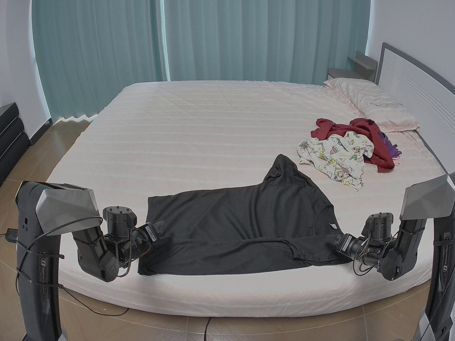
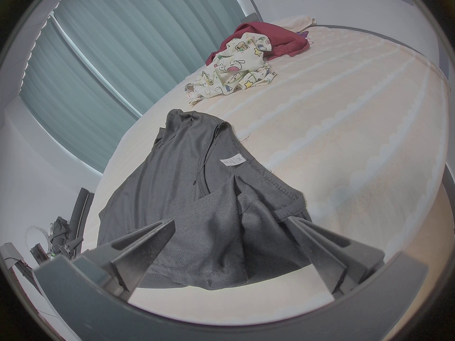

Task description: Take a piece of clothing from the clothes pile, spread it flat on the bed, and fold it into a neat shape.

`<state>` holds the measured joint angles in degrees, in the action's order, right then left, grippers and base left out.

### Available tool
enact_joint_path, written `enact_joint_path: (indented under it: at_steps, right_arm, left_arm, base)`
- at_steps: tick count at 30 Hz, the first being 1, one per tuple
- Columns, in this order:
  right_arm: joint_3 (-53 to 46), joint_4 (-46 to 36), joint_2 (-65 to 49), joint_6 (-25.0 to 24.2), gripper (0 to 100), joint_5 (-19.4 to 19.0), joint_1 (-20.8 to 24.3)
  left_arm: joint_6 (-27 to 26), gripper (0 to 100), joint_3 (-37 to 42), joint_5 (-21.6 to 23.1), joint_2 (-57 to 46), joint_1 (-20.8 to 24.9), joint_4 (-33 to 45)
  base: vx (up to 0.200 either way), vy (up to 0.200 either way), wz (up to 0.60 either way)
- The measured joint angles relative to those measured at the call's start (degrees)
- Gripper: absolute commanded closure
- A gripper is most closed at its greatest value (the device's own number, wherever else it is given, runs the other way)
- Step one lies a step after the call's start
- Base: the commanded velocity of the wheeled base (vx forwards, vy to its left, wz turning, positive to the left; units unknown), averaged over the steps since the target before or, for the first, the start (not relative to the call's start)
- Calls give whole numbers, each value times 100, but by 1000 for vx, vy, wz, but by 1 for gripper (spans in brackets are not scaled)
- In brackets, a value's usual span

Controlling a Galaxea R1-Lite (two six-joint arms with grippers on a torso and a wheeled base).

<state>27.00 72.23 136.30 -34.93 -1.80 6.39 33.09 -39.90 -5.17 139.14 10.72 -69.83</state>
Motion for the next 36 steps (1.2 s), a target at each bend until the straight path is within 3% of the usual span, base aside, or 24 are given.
enact_joint_path:
  at_steps: [4, 5, 15, 24, 29, 36]
  right_arm:
    - [4, 0, 2, 0, 0, -2, 0]
    - [11, 0, 0, 1, 0, -2, -5]
    - [235, -6, -11, 239, 0, -24, -79]
    - [712, -279, 88, 1191, 0, -805, -238]
    - [1131, -1070, 187, 1382, 0, -939, -289]
    - [1469, -1270, 355, 1462, 0, -1113, -295]
  left_arm:
    - [2, 0, -9, 6, 116, 24, -7]
    - [6, 100, -9, 16, 135, 24, -7]
    - [44, 100, -32, 27, 283, 61, -45]
    - [57, 100, 63, -13, 304, 57, -183]
    - [205, 100, 93, -16, 295, 46, -190]
    - [293, 100, 127, -18, 261, 35, -196]
  base:
    - [0, 0, 0]
    - [0, 0, 0]
    - [0, 0, 0]
    - [0, 0, 0]
    - [0, 0, 0]
    - [0, 0, 0]
